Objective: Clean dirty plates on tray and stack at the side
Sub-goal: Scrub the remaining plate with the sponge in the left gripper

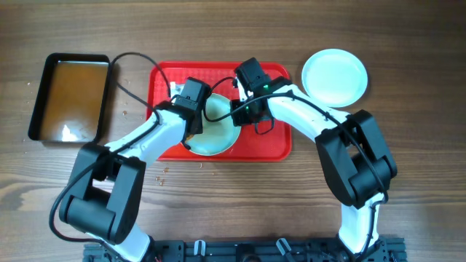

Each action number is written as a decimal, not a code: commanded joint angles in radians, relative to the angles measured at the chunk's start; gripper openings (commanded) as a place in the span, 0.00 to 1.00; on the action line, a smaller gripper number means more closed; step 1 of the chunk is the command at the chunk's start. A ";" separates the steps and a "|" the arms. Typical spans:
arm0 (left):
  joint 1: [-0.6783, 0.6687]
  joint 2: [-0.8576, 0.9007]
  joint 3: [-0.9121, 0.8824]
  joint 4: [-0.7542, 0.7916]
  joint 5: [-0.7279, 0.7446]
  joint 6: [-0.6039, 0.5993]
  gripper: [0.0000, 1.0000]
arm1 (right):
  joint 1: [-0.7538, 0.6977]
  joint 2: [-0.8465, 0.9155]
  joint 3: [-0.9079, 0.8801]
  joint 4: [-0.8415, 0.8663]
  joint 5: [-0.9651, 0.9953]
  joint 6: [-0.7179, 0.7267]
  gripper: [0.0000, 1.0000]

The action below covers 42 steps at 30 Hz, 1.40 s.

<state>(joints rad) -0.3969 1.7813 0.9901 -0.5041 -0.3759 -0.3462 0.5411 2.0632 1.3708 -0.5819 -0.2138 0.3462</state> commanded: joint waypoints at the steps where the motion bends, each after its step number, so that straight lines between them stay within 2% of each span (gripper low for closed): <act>1: -0.025 -0.025 -0.008 -0.002 -0.370 0.134 0.04 | -0.011 0.041 -0.005 -0.014 0.060 0.002 0.04; 3: -0.062 -0.045 -0.008 0.034 -0.503 0.134 0.04 | -0.011 0.041 -0.005 -0.014 0.060 0.001 0.05; 5: -0.086 -0.058 -0.008 0.072 -0.505 0.125 0.04 | -0.011 0.041 -0.005 -0.015 0.060 0.002 0.04; 6: -0.090 -0.061 -0.008 0.087 -0.457 0.085 0.04 | -0.011 0.041 -0.005 -0.015 0.060 0.001 0.04; 8: -0.074 -0.061 -0.008 0.090 -0.278 -0.020 0.04 | -0.011 0.041 -0.005 -0.015 0.060 0.002 0.04; 11: 0.002 -0.060 -0.008 0.155 0.140 -0.187 0.04 | -0.011 0.041 -0.005 -0.015 0.060 0.001 0.04; 13: 0.039 -0.060 -0.008 0.212 0.332 -0.194 0.04 | -0.011 0.041 -0.005 -0.015 0.060 0.001 0.04; 14: 0.050 -0.060 -0.008 0.224 0.388 -0.195 0.04 | -0.011 0.041 -0.005 -0.015 0.060 0.001 0.04; 17: 0.048 -0.048 -0.008 0.206 0.436 -0.194 0.04 | -0.011 0.041 -0.005 -0.014 0.060 0.001 0.04; 24: 0.040 0.050 -0.009 0.044 0.407 -0.179 0.04 | -0.011 0.041 -0.005 -0.015 0.060 0.001 0.05; 26: 0.040 0.050 -0.008 -0.001 0.295 -0.176 0.04 | -0.011 0.041 -0.005 -0.015 0.060 0.001 0.04; 28: 0.040 0.048 -0.008 -0.043 0.191 -0.096 0.04 | -0.011 0.041 -0.005 -0.015 0.060 0.001 0.04; 33: 0.039 0.024 -0.008 -0.060 -0.004 -0.032 0.04 | -0.011 0.041 -0.005 -0.015 0.060 0.001 0.04; 35: 0.039 -0.010 -0.008 -0.053 -0.104 0.033 0.04 | -0.011 0.041 -0.005 -0.015 0.060 0.001 0.04; 39: 0.039 -0.053 -0.008 -0.011 -0.168 0.032 0.04 | -0.011 0.041 -0.005 -0.015 0.060 0.001 0.04; 42: 0.042 -0.081 -0.008 0.082 -0.156 -0.103 0.04 | -0.011 0.041 -0.005 -0.016 0.060 0.001 0.04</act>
<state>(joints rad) -0.3672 1.7424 0.9936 -0.4706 -0.4580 -0.3485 0.5400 2.0647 1.3705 -0.5846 -0.2218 0.3466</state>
